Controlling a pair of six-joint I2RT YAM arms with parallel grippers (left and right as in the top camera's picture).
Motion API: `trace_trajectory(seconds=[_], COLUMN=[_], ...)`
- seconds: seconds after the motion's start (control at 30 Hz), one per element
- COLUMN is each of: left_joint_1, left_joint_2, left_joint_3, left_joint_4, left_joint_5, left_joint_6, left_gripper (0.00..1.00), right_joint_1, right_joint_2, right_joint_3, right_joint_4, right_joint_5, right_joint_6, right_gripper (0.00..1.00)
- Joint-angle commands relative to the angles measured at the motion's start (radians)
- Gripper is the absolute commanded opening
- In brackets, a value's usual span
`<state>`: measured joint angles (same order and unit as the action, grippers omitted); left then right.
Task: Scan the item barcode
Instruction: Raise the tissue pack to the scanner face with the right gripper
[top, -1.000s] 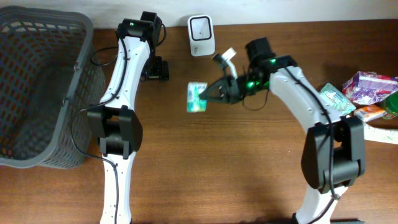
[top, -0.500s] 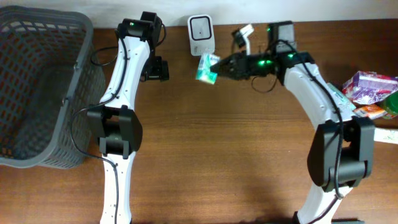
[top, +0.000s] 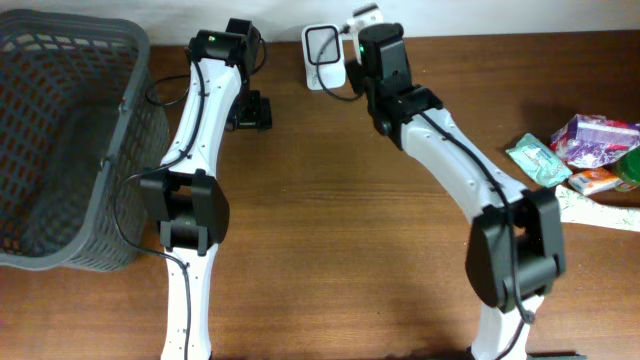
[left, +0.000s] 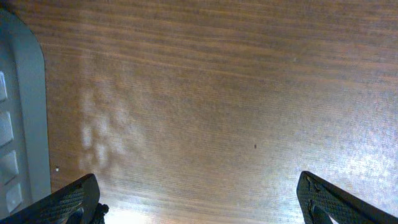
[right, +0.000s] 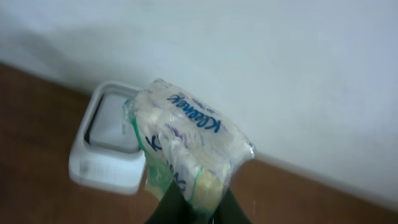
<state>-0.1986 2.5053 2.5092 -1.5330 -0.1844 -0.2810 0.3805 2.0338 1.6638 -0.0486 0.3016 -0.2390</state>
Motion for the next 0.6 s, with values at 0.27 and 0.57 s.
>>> trace_trajectory(seconds=[0.27,0.57], left_joint_1=[0.005,0.005], left_joint_2=[-0.014,-0.014], left_joint_3=[-0.003,-0.003], left_joint_4=[0.000,0.000], left_joint_5=[-0.007,-0.007], left_joint_6=[-0.010,-0.010], left_gripper=[0.99,0.99], right_joint_1=[0.018,0.010], right_joint_2=[0.309,0.333], right_joint_3=[0.005,0.005], right_joint_4=[0.533,0.446], right_joint_5=[-0.156,-0.225], right_joint_6=[-0.698,-0.800], right_gripper=[0.04,0.04])
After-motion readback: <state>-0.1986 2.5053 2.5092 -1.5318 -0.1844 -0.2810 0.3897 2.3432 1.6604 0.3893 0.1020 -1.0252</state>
